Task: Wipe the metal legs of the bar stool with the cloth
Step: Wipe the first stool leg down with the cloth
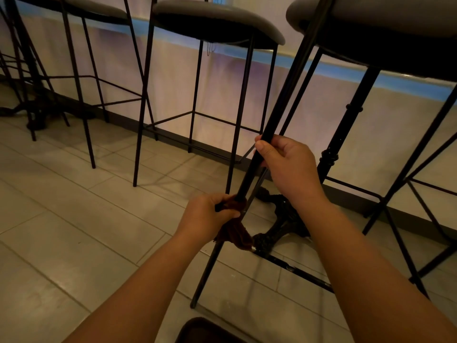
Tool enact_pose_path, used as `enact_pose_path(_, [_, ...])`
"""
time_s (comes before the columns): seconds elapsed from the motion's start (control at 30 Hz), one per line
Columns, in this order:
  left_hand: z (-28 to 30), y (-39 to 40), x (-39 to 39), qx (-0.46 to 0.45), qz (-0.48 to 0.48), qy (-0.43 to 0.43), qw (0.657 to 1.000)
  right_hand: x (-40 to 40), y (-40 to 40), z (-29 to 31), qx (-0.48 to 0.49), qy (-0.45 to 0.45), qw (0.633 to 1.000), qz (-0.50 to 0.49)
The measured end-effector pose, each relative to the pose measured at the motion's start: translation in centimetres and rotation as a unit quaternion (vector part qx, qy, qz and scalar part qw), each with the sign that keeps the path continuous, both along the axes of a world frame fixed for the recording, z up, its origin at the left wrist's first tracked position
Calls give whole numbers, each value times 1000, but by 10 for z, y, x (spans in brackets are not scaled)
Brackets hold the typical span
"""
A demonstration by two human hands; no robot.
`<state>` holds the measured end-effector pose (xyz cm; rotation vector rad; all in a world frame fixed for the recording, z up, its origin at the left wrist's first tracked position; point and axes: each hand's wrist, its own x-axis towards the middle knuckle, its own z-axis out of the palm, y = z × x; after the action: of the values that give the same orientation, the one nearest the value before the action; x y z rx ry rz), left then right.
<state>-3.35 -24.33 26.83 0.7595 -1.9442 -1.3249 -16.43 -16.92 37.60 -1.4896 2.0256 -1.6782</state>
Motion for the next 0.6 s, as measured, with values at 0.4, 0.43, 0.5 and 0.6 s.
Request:
enact_pose_path(0.4, [-16,19,-11,-24,146,5,989,2,-1,-1,-1,4,1000,-16])
enact_pose_path(0.43, [-19,19,-12,-22,150,-1,988,1,-2,-2,-1,3,1000,-16])
enact_pose_path(0.5, [-25,18,-12,-11,151,-7,988,1,-2,-2,0,2,1000,-16])
enact_pose_path(0.6, [-28,14,-9,30,134,-6,990,2,-1,-2,1,6,1000,-14])
